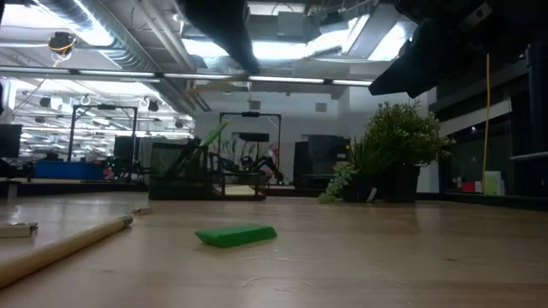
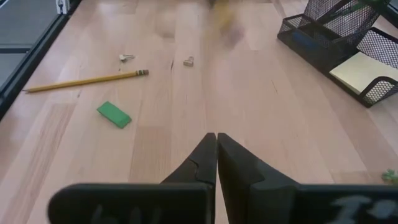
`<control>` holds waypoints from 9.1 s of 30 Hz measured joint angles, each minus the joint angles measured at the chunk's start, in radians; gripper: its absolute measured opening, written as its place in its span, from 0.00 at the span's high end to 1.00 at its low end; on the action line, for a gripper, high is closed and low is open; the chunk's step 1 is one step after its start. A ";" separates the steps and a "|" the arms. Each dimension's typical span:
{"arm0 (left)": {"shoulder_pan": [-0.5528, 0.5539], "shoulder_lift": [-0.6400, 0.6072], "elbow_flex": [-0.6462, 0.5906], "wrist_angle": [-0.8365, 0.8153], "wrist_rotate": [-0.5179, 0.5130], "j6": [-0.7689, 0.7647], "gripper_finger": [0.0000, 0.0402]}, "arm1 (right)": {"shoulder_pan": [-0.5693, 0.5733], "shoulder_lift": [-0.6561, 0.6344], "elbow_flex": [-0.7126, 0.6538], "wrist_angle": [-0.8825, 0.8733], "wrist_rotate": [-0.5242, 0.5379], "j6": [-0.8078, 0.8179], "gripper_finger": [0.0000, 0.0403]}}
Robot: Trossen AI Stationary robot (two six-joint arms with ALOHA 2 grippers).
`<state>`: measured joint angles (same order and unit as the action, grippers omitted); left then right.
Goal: Pick and place office supplies into organizer
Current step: Put the top yellow pencil into the desk organizer, then put the yellow pencil into the desk organizer
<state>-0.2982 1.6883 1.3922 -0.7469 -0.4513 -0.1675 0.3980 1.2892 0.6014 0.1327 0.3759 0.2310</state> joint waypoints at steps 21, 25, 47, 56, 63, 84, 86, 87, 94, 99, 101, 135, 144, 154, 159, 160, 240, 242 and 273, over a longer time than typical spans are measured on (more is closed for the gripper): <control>0.206 -0.543 -0.567 0.557 -0.191 0.086 0.95 | 0.000 0.000 -0.002 -0.004 -0.003 0.002 0.96; 0.257 -0.615 -0.690 0.698 -0.198 0.102 0.95 | 0.000 0.000 -0.002 -0.003 -0.003 0.002 0.96; 0.516 -0.696 -1.158 1.455 -0.265 0.165 0.95 | 0.000 0.000 -0.003 0.007 -0.002 -0.002 0.96; 0.573 -0.696 -1.279 1.549 -0.220 0.102 0.95 | 0.000 0.000 -0.003 0.007 0.000 -0.008 0.96; 0.576 -0.696 -1.337 1.612 -0.218 0.100 0.95 | 0.000 0.000 -0.003 0.015 0.000 -0.030 0.96; 0.576 -0.603 -1.341 1.612 -0.159 0.064 0.83 | 0.000 0.000 -0.003 0.022 0.000 -0.031 0.96; 0.576 -0.604 -1.341 1.612 -0.159 0.058 0.82 | 0.000 0.000 -0.003 0.022 -0.001 -0.031 0.96; 0.576 -0.606 -1.341 1.615 -0.159 0.057 0.82 | 0.000 0.000 -0.003 0.022 -0.001 -0.031 0.96; 0.529 -0.614 -1.339 1.729 -0.022 0.089 0.83 | 0.000 0.000 -0.003 0.022 -0.001 -0.031 0.96; 0.455 -0.614 -1.287 1.693 0.034 0.147 0.84 | -0.002 0.000 -0.003 0.023 -0.001 -0.032 0.96; 0.418 -0.614 -1.253 1.639 0.036 0.182 0.84 | -0.003 0.000 -0.003 0.023 -0.001 -0.033 0.96; -0.253 -0.584 -0.763 0.568 -0.081 -0.220 1.00 | -0.069 0.000 -0.003 0.051 -0.002 -0.006 0.96; -0.359 -0.357 -0.632 0.568 -0.048 -0.177 0.99 | -0.069 0.000 -0.003 0.051 -0.002 -0.005 0.96; -0.331 -0.045 -0.269 0.217 0.123 -0.037 1.00 | -0.069 0.000 -0.003 0.056 -0.002 0.001 0.96; -0.321 0.065 -0.150 0.126 0.208 0.049 0.99 | -0.069 0.000 -0.003 0.058 -0.002 -0.005 0.96; -0.320 0.087 -0.129 0.112 0.223 0.075 0.99 | -0.069 0.000 -0.003 0.058 -0.002 -0.005 0.96; -0.217 0.372 0.013 -0.015 0.480 0.662 0.93 | -0.068 0.000 -0.002 0.019 -0.003 0.002 0.96; -0.217 0.372 0.012 -0.015 0.480 0.646 0.95 | -0.068 0.000 -0.002 0.019 -0.003 0.002 0.96; -0.216 0.254 0.010 -0.066 0.357 0.502 0.95 | -0.069 0.000 -0.002 0.021 -0.003 0.003 0.96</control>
<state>-0.5137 1.9420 1.4018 -0.8127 -0.0945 0.3347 0.3294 1.2896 0.5991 0.1533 0.3725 0.2336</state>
